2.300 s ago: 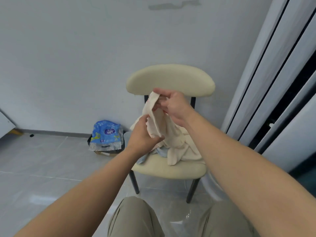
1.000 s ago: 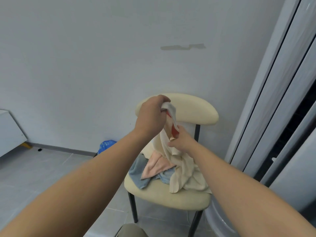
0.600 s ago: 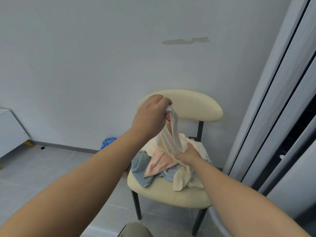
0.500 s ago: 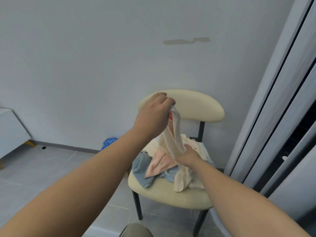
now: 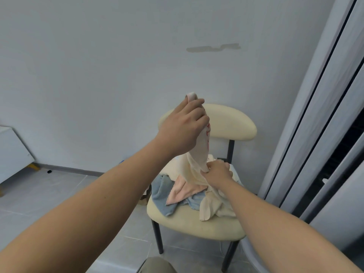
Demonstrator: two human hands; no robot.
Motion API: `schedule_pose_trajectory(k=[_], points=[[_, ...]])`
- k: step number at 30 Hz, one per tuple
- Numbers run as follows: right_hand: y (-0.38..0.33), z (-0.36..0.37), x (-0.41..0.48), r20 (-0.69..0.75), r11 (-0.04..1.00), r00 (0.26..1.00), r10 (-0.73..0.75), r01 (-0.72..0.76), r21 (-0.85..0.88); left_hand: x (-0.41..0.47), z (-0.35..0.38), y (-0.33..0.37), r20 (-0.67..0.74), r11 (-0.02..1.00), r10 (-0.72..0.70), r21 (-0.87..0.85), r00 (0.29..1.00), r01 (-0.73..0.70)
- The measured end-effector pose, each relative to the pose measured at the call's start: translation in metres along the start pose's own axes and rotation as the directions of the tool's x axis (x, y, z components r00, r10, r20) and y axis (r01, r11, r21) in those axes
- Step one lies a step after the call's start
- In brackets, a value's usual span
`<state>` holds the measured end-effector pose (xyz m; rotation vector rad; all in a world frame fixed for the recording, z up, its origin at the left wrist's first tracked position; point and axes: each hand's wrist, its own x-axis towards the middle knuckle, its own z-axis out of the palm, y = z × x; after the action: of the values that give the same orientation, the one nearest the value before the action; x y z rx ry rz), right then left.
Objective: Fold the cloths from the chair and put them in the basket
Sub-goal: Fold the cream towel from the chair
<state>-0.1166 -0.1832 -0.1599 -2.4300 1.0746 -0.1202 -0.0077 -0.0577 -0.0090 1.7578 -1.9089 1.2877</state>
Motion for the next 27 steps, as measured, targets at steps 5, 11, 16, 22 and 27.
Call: schedule_pose_trajectory(k=[5, 11, 16, 22, 27], points=[[-0.025, -0.034, -0.01, -0.002, 0.937, 0.977, -0.215, 0.207, 0.281, -0.019, 0.01, 0.011, 0.264, 0.997, -0.059, -0.026, 0.963, 0.069], [-0.044, -0.052, -0.016, -0.011, 0.828, 0.966, -0.257, 0.226, 0.513, -0.053, 0.037, 0.022, 0.479, 0.987, -0.156, 0.048, 0.864, 0.152], [-0.035, -0.049, -0.012, 0.035, 0.655, 0.955, -0.294, 0.175, 0.735, -0.06, 0.042, 0.01, 0.487, 0.951, -0.299, 0.081, 0.82, 0.298], [-0.032, -0.049, -0.02, 0.055, 0.665, 0.966, -0.254, 0.133, 0.735, -0.054, 0.031, -0.002, 0.516, 0.87, -0.443, 0.052, 0.733, 0.489], [-0.039, -0.066, -0.022, -0.077, 0.706, 0.967, -0.244, 0.232, 0.669, -0.052, 0.026, -0.022, 0.425, 0.691, -0.641, -0.042, 0.639, 0.722]])
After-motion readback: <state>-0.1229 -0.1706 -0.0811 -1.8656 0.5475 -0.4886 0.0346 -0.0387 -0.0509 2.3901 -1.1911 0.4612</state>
